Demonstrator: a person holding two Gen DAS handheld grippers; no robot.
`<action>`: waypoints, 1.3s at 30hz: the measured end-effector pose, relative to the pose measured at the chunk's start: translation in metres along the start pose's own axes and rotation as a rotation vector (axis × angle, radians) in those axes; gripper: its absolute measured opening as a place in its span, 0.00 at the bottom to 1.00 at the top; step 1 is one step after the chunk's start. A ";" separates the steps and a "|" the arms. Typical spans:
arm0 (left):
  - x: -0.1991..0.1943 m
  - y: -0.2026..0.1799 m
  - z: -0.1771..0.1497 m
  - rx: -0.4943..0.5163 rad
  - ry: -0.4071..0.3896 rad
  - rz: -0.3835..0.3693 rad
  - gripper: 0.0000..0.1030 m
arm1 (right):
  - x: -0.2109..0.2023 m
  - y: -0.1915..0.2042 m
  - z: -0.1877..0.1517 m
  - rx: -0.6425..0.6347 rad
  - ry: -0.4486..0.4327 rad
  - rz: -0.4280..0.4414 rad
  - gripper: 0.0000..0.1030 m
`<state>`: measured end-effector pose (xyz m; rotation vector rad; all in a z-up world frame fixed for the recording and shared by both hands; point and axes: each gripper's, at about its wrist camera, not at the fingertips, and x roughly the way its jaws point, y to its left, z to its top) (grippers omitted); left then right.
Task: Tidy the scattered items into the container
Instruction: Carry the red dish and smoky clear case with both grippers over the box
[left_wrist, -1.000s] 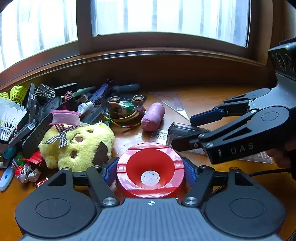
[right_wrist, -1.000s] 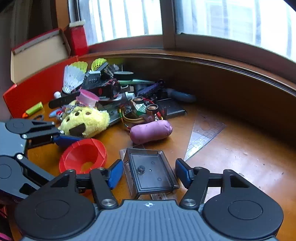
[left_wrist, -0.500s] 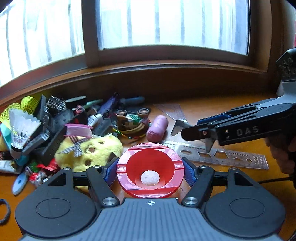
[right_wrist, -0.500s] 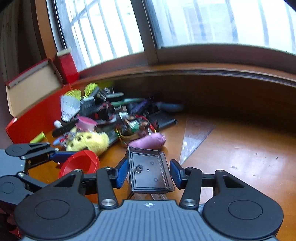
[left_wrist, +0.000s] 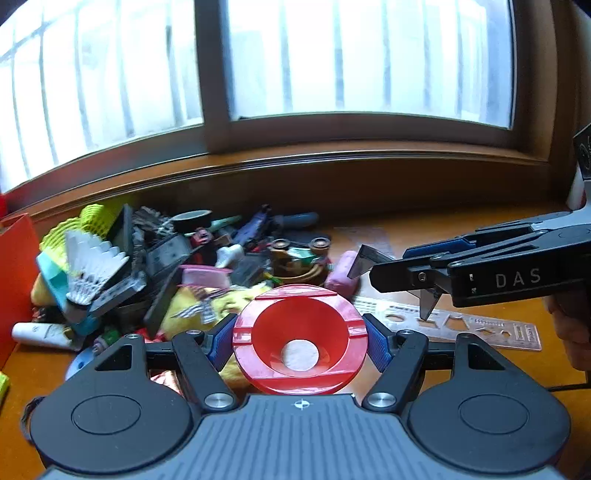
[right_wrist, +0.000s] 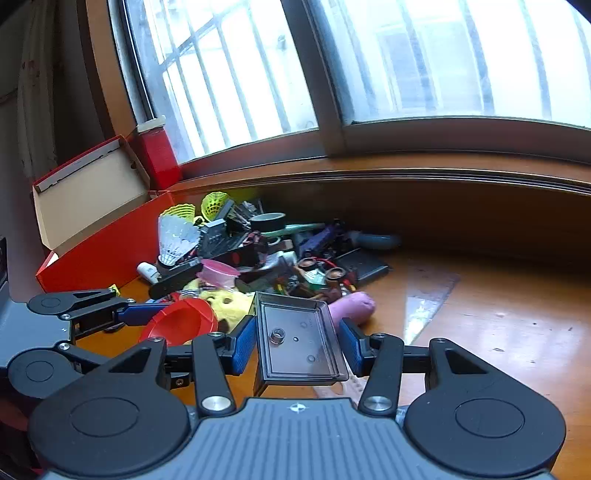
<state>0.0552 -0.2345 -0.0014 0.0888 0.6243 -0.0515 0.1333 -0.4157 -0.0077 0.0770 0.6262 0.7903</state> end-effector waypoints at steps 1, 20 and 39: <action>-0.002 0.003 -0.001 -0.005 -0.001 0.007 0.68 | 0.001 0.002 0.000 -0.003 0.000 0.001 0.50; -0.041 0.100 0.006 -0.024 -0.054 0.034 0.68 | 0.027 0.085 0.016 0.035 -0.053 -0.035 0.50; -0.081 0.201 -0.004 -0.080 -0.120 0.122 0.68 | 0.080 0.187 0.041 -0.027 -0.080 0.032 0.50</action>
